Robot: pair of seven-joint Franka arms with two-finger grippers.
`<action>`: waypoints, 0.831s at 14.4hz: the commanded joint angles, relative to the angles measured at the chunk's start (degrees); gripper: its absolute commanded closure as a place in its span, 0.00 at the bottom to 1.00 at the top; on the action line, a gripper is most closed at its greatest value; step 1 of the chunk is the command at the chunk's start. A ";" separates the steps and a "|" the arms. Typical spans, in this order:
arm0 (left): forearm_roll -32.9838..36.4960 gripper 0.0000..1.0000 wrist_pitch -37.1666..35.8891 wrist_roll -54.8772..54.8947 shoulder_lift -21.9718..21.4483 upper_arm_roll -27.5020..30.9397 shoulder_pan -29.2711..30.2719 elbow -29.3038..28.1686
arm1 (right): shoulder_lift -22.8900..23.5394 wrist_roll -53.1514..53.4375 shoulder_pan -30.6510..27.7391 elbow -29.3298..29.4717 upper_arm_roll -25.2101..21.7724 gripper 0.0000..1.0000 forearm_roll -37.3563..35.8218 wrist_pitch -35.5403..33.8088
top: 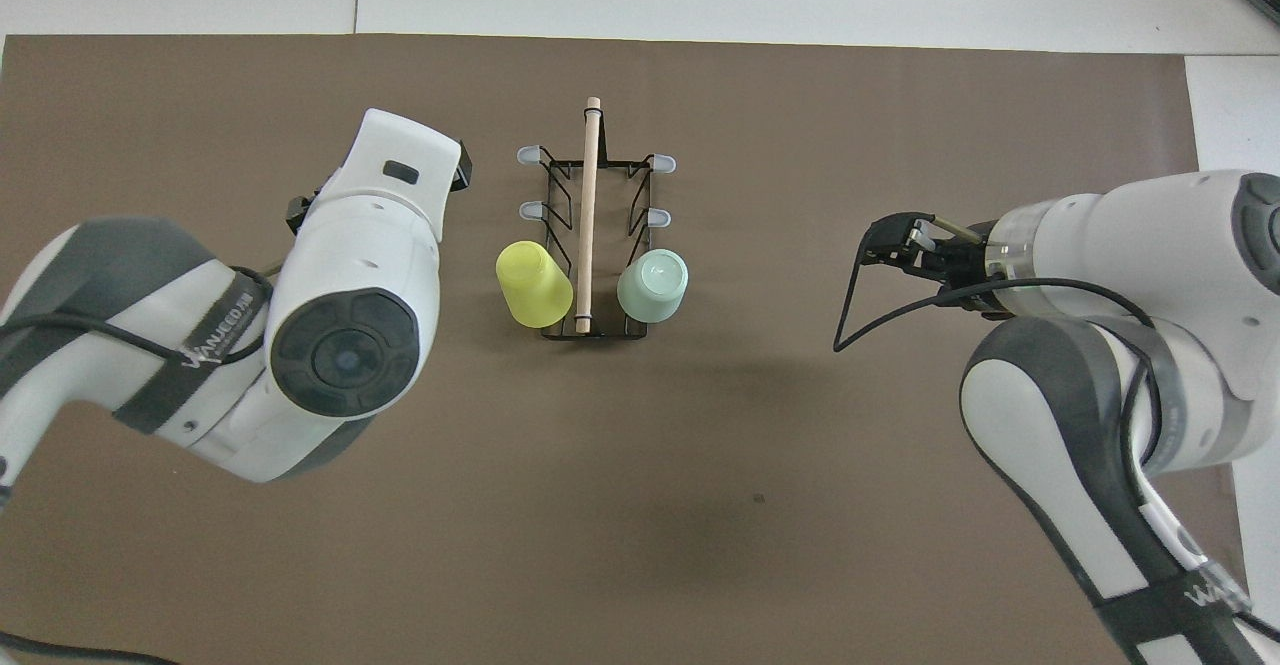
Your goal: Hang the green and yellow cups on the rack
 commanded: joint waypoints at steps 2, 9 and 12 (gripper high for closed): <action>-15.24 0.00 -6.31 29.64 -0.71 -0.54 6.93 5.10 | -0.04 -9.35 -5.14 9.11 0.49 0.00 -6.84 -11.71; -33.63 0.00 -18.61 64.40 -3.43 -0.01 19.23 9.32 | 0.75 -13.67 -6.74 22.32 0.76 0.00 -15.05 -28.44; -36.37 0.00 -25.56 71.36 -5.10 0.34 22.84 9.94 | 0.05 -12.88 -6.56 21.10 0.58 0.00 -14.60 -30.03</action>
